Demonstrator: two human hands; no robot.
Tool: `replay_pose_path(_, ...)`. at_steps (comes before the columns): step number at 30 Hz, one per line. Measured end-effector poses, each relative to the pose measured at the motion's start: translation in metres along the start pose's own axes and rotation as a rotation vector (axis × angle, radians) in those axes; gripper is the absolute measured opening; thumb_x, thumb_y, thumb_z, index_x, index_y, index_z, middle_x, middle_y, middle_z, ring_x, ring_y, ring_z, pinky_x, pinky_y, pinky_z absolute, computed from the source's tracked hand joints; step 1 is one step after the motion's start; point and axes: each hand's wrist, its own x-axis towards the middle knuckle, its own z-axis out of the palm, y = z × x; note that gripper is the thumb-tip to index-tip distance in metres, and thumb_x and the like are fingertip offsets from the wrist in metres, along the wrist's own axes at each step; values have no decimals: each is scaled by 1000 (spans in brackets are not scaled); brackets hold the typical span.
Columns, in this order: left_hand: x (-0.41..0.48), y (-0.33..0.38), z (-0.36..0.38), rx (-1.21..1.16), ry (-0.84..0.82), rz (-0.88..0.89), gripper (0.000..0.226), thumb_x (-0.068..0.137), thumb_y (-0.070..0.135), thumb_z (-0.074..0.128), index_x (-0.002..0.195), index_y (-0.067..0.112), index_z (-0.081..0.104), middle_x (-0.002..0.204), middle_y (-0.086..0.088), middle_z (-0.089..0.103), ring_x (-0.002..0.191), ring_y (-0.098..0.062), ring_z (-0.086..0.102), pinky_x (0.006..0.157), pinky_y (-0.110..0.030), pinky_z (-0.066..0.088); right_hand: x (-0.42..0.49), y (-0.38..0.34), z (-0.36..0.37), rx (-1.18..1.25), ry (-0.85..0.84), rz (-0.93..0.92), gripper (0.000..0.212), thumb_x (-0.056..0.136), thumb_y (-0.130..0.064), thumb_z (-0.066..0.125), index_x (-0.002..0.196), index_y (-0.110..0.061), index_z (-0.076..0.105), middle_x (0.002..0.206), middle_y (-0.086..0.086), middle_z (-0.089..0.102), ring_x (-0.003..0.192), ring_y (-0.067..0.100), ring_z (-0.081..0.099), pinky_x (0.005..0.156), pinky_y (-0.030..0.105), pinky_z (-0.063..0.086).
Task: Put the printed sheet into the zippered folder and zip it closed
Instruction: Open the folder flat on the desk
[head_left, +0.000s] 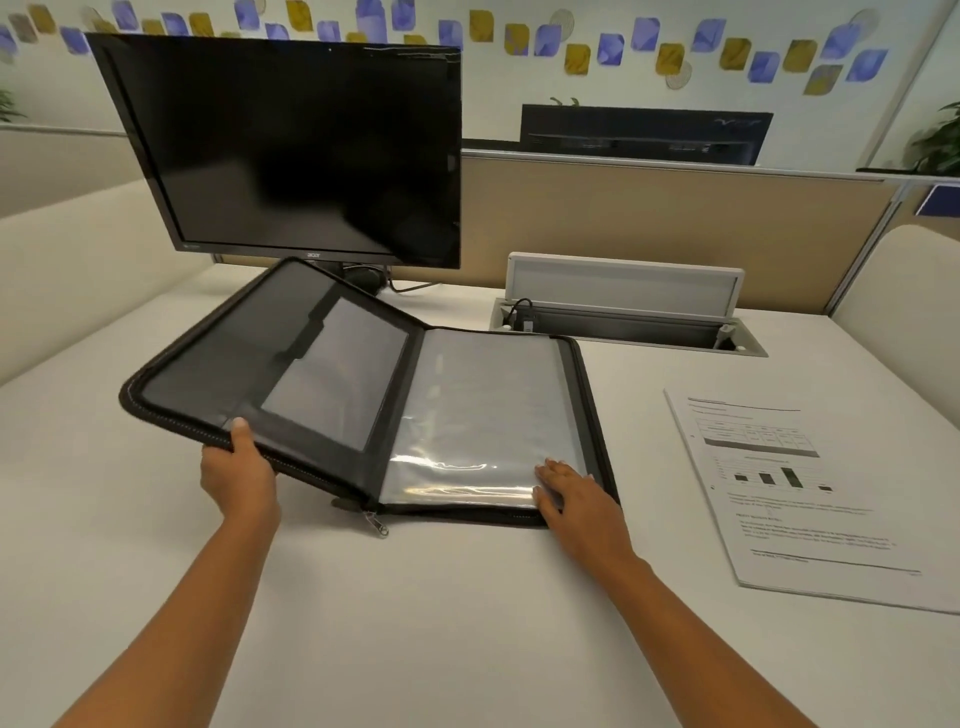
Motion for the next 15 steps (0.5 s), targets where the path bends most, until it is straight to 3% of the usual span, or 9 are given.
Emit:
replay_pose_path(2, 10, -6, -7, 76, 33, -19, 47, 92, 26, 53, 129, 2, 39, 133, -19, 49, 119, -36, 49, 102, -45, 41, -1, 0, 1, 6, 14, 7, 38, 94, -31, 44, 131, -22, 46, 143, -5, 41, 134, 8, 34, 114, 29, 16)
replay_pose_path(4, 18, -8, -12, 143, 52, -23, 63, 87, 18, 61, 137, 2, 26, 144, -18, 35, 130, -36, 38, 109, -44, 34, -1, 1, 0, 13, 23, 13, 38, 94, -31, 44, 130, -22, 47, 142, -5, 43, 133, 8, 35, 114, 29, 17)
replay_pose_path(6, 22, -8, -15, 333, 95, 1, 88, 82, 18, 67, 144, 0, 8, 154, -19, 8, 141, -34, 14, 115, -48, 17, -2, 1, -1, 8, 30, 19, 37, 93, -30, 45, 129, -23, 49, 141, -5, 45, 132, 8, 36, 113, 29, 18)
replay_pose_path(8, 22, -11, -17, 581, 122, 111, 97, 81, 19, 69, 145, 2, -1, 155, -20, -7, 143, -34, -3, 112, -56, 2, -3, 2, -1, 2, 51, 25, 35, 93, -30, 46, 127, -23, 51, 139, -6, 47, 131, 8, 39, 113, 29, 20)
replay_pose_path(12, 17, -20, -12, 1071, -127, 428, 74, 88, 24, 58, 146, 9, 16, 156, -18, 2, 143, -34, -6, 109, -64, -3, -8, 4, -6, -13, 156, 31, 29, 92, -29, 50, 118, -24, 60, 130, -6, 56, 119, 10, 53, 105, 30, 35)
replay_pose_path(15, 8, -27, -3, 1247, -374, 467, 59, 94, 41, 41, 145, 17, 24, 156, -11, 9, 144, -30, 0, 108, -65, -3, -11, 7, -13, -81, 236, 40, 25, 91, -29, 51, 111, -24, 65, 115, -5, 67, 93, 12, 65, 78, 24, 49)
